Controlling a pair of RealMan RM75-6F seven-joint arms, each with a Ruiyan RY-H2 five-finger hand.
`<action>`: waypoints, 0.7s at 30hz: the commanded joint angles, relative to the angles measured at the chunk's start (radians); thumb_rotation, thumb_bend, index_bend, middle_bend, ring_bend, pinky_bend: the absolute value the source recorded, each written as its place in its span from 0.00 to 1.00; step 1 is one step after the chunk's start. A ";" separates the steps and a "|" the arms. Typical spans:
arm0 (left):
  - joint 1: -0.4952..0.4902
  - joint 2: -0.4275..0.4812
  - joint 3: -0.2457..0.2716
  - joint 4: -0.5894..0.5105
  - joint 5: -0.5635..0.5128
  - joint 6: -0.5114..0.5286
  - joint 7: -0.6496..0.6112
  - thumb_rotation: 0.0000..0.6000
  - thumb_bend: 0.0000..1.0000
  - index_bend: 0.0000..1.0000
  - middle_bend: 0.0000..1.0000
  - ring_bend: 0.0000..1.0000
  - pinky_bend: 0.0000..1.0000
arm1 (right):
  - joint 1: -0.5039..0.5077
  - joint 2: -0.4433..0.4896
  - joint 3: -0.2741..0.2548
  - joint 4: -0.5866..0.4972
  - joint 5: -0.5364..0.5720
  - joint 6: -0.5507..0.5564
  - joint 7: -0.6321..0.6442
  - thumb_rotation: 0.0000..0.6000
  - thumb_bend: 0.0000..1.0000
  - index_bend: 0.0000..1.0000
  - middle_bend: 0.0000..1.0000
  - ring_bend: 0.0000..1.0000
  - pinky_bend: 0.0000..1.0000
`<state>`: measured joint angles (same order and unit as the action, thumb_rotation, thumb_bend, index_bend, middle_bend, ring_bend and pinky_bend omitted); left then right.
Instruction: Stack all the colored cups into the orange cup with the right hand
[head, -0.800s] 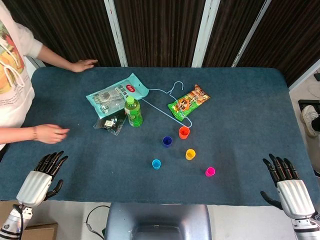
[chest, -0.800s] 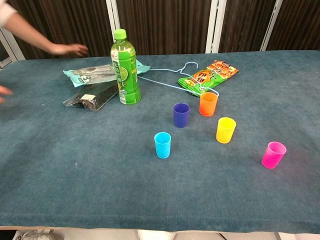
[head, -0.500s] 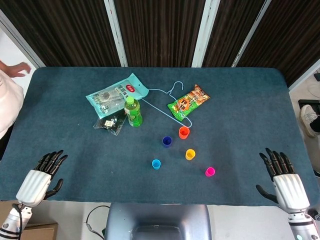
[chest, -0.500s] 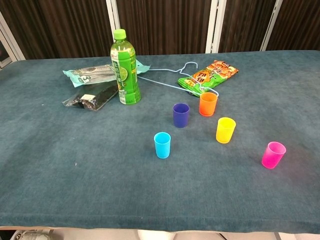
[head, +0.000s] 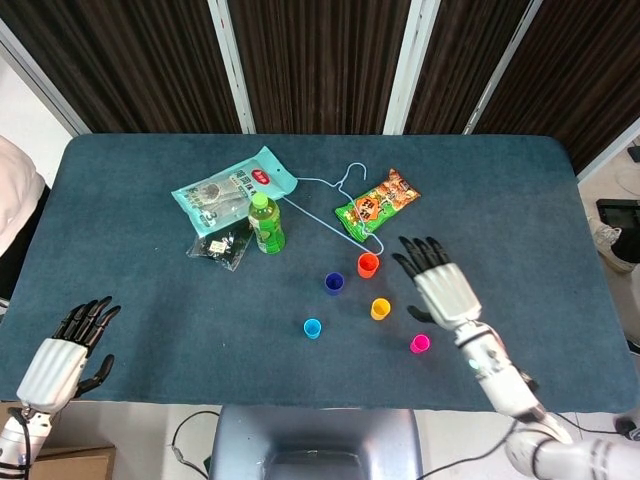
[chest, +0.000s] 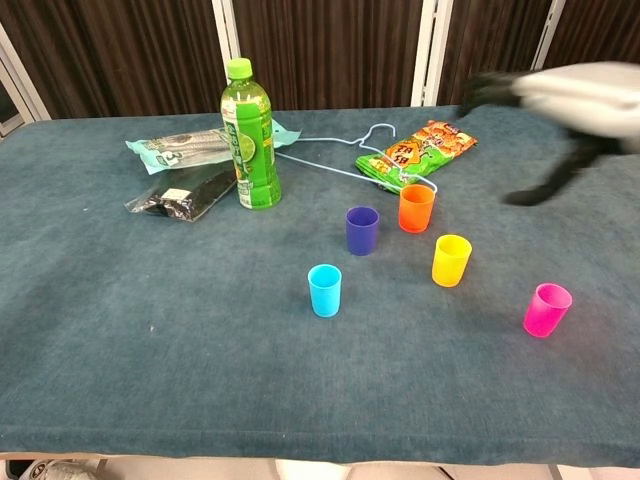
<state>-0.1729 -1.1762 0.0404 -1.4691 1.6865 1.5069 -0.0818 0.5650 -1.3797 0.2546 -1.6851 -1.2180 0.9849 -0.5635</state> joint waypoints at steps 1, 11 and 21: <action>0.003 0.003 0.000 0.000 0.000 0.004 -0.004 1.00 0.47 0.00 0.00 0.00 0.11 | 0.200 -0.233 0.081 0.193 0.267 -0.100 -0.211 1.00 0.33 0.32 0.00 0.00 0.00; 0.007 0.014 -0.003 0.001 -0.006 0.011 -0.028 1.00 0.47 0.00 0.00 0.00 0.11 | 0.322 -0.401 0.058 0.395 0.375 -0.131 -0.214 1.00 0.37 0.38 0.00 0.00 0.00; 0.011 0.018 -0.001 0.004 0.000 0.020 -0.040 1.00 0.47 0.00 0.00 0.00 0.11 | 0.351 -0.438 0.029 0.447 0.395 -0.092 -0.197 1.00 0.44 0.54 0.00 0.00 0.00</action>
<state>-0.1618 -1.1577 0.0391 -1.4653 1.6869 1.5271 -0.1217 0.9129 -1.8139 0.2860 -1.2428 -0.8260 0.8863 -0.7596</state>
